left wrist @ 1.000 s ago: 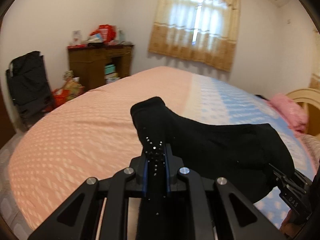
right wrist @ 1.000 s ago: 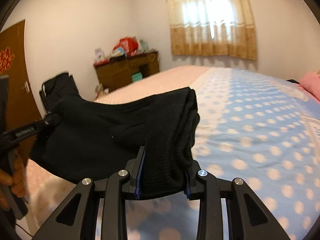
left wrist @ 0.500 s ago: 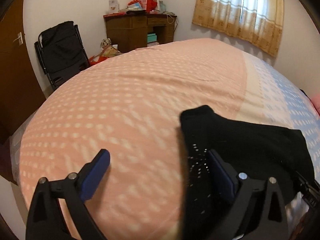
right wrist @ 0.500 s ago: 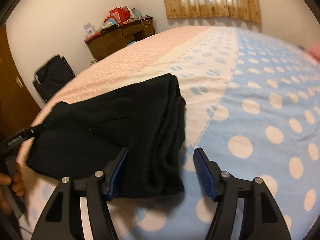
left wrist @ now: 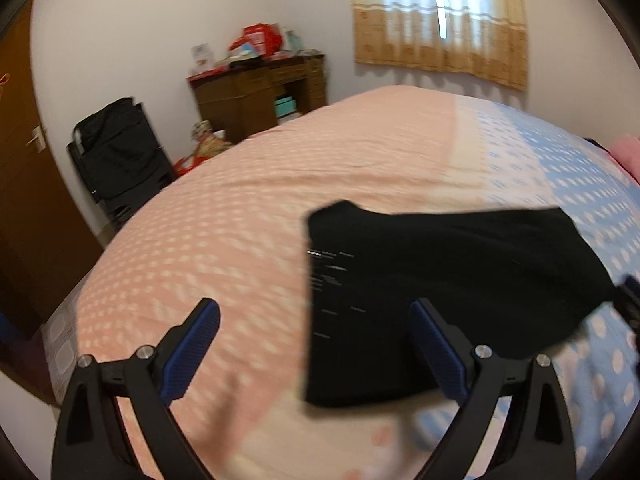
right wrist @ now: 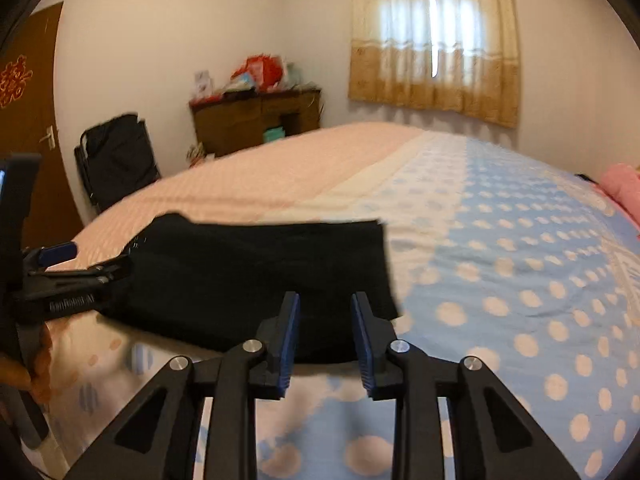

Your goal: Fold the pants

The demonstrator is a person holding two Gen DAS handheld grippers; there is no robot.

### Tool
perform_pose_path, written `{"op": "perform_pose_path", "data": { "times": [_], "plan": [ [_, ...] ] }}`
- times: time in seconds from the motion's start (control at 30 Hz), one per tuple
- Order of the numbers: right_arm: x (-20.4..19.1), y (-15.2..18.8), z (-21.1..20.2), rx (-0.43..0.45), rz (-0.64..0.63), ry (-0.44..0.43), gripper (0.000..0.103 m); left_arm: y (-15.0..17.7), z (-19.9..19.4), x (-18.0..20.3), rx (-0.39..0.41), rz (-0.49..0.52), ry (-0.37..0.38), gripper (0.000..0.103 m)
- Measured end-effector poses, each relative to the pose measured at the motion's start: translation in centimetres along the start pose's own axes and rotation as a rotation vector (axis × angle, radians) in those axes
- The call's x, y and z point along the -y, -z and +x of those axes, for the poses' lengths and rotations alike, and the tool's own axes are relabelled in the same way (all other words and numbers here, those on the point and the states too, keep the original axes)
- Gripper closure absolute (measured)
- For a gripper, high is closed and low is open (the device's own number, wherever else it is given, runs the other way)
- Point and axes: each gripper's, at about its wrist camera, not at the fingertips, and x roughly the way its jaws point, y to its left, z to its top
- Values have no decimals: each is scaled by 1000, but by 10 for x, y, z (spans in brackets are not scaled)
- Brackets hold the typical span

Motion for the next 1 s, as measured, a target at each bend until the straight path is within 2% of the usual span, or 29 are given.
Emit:
{"op": "perform_pose_path", "data": {
  "times": [0.07,0.1,0.17,0.27,0.4,0.5,0.73,0.87,1.0],
  "plan": [
    [5,4,15,-47,23,26,75,8,-2,8,-3,21,14,5],
    [12,12,30,-108,56,37,75,14,-4,10,-5,29,13,5],
    [26,29,47,-182,116,18,75,20,3,13,-26,43,-5,5],
    [39,37,47,-170,187,-44,73,27,2,9,-25,29,7,4],
    [37,38,48,-160,176,-39,70,28,0,7,-16,16,1,1],
    [38,38,44,-159,179,-59,60,32,-9,8,-13,30,3,1],
    [33,59,-11,-72,282,-74,38,50,-37,11,-8,66,29,1],
    [25,71,-45,-42,286,-82,37,64,-55,14,2,89,46,1],
    [12,82,-75,-11,252,-26,37,77,-80,15,43,107,52,1]
  ]
}}
